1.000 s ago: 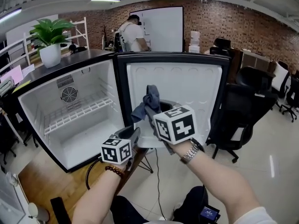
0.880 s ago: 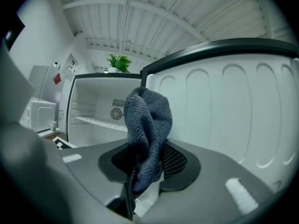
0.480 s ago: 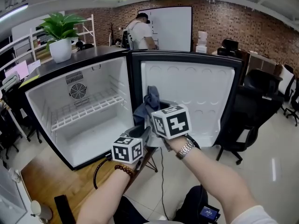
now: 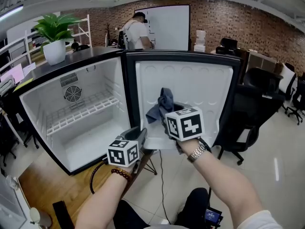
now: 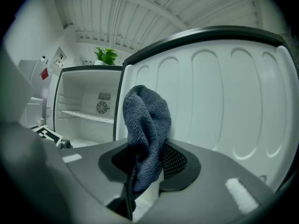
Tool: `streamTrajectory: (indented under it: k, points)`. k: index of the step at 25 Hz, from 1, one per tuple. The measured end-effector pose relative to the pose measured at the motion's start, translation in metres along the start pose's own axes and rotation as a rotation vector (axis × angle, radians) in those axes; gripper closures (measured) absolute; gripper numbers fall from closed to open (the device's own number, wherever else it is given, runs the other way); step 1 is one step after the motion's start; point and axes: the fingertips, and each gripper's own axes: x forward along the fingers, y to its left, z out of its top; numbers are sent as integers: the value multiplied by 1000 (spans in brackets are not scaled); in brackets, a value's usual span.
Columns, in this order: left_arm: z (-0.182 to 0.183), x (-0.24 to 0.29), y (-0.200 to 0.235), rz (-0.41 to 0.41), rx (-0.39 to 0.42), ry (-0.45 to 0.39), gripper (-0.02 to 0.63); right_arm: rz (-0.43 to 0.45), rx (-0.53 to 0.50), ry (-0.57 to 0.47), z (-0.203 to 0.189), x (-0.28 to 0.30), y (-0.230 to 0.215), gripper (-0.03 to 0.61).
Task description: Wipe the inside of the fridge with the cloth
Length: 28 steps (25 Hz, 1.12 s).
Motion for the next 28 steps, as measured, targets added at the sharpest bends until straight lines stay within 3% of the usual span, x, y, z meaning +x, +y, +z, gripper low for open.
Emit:
streamTrajectory:
  k: [28]
  points:
    - [0, 1, 1, 4, 2, -9, 505, -241, 90, 3, -30, -83, -136, 453]
